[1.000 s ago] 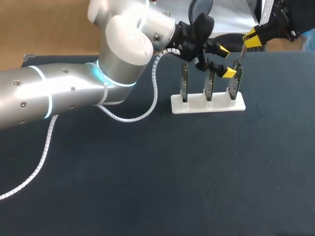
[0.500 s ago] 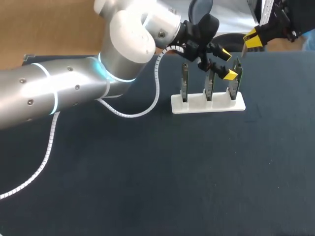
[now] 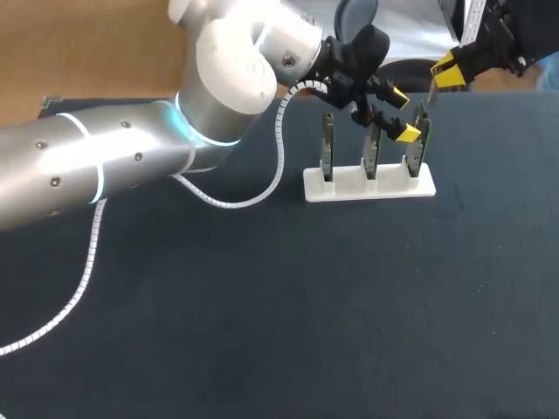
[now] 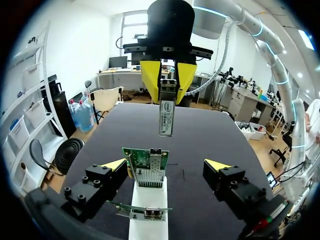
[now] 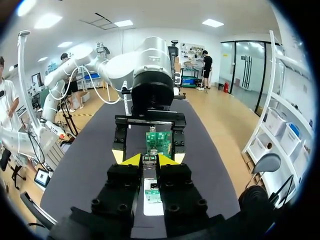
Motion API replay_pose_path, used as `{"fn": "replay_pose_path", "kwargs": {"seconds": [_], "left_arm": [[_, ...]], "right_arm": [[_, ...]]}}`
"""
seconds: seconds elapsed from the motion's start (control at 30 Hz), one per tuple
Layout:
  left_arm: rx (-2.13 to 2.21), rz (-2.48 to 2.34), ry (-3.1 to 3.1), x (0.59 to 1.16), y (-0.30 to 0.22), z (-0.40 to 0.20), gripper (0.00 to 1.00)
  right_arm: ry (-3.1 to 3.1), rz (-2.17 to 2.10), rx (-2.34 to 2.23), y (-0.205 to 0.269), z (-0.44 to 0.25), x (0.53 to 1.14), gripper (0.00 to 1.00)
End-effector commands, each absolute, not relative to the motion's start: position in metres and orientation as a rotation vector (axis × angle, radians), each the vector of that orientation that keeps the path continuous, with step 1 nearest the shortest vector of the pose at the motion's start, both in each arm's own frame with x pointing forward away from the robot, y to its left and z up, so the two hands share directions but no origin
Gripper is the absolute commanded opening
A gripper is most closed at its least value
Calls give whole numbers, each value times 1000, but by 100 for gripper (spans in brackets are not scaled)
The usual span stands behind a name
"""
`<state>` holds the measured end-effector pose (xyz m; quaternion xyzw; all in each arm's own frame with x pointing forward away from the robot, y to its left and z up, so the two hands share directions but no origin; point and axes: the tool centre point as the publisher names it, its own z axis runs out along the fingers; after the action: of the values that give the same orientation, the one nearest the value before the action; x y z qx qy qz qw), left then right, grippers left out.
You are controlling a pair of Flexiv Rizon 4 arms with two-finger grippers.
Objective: Pick up the optical module with the left hand, and insert it into the network port with the right hand.
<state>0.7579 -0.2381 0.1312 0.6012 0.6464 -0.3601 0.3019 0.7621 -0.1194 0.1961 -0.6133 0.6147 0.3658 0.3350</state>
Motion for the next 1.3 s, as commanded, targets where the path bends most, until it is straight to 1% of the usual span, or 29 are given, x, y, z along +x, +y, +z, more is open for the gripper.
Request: {"fn": "replay_pose_path", "kwargs": {"seconds": [0.03, 0.43, 1.3], "left_arm": [[1593, -951, 1717, 757, -238, 132, 100], [1593, -951, 1717, 757, -238, 132, 100], [1593, -951, 1717, 757, -238, 132, 100]], "right_arm": [[1609, 952, -1603, -119, 192, 762, 0], [1625, 869, -1704, -111, 184, 763, 0], [1629, 855, -1699, -115, 166, 763, 0]]}}
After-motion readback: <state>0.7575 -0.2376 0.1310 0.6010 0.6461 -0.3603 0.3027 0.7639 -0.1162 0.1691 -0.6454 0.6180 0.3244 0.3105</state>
